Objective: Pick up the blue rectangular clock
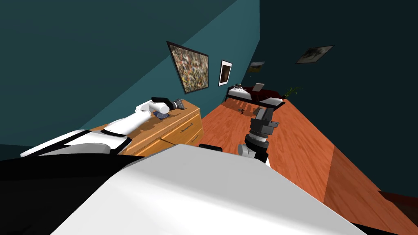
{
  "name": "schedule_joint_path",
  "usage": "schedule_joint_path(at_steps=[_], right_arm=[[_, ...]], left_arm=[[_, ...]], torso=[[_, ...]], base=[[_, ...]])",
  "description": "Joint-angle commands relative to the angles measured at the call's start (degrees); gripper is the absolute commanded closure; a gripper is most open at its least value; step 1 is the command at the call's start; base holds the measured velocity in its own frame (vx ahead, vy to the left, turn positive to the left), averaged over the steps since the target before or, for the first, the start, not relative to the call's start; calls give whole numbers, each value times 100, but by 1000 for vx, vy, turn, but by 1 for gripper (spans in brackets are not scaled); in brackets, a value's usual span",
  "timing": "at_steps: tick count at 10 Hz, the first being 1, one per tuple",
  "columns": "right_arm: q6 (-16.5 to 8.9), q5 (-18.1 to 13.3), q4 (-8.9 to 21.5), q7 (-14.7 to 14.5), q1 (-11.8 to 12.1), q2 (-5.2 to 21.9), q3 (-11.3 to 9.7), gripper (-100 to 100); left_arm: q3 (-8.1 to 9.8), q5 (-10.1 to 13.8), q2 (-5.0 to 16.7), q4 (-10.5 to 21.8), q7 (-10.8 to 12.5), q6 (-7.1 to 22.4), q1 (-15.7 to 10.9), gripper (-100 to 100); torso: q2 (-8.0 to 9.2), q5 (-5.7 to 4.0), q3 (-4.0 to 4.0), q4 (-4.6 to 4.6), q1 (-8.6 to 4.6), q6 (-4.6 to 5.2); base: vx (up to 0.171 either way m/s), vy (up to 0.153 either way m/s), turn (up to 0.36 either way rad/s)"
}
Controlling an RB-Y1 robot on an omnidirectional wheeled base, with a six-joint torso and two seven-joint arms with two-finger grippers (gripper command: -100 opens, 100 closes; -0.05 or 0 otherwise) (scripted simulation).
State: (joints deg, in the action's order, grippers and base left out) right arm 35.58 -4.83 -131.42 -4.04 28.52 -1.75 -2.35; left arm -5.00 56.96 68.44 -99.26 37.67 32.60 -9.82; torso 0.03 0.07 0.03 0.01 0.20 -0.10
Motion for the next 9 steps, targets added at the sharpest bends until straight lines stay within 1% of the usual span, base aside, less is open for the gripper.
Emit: schedule_joint_path(at_steps=[1,2,3,4,5,6,7,8,9], right_arm=[[0,0,0,0,0,0,0,0],[0,0,0,0,-1,0,0,0],[0,0,0,0,0,0,0,0],[0,0,0,0,0,0,0,0],[0,0,0,0,-1,0,0,0],[0,0,0,0,0,0,0,0],[0,0,0,0,0,0,0,0],[0,0,0,0,-1,0,0,0],[0,0,0,0,0,0,0,0]], left_arm=[[-39,286,246,238,213,286,-165,-100],[-39,319,246,238,213,437,-165,-100],[-39,319,246,238,213,487,-165,-100],[-65,574,475,460,413,705,-292,-100],[-65,622,475,460,413,871,-292,-100],[-65,622,475,460,413,908,-292,-100],[-92,906,690,681,608,1130,-408,-100],[-92,920,690,681,608,1294,-408,-100],[-118,1111,890,891,797,1456,-513,-100]], torso=[[0,0,0,0,0,0],[2,-1,1,0,3,5],[4,1,2,1,7,1],[-1,1,-1,0,1,0],[2,-1,1,0,3,4],[2,2,1,0,7,1],[-3,1,-2,-1,3,0],[1,1,0,0,9,3],[1,3,1,0,9,1]], base=[[-30,43,-163],[-35,54,-96],[-12,31,23],[-31,40,-121],[-28,53,-102],[-9,37,-2],[-30,58,-111],[-29,58,-103],[-46,69,-117]])
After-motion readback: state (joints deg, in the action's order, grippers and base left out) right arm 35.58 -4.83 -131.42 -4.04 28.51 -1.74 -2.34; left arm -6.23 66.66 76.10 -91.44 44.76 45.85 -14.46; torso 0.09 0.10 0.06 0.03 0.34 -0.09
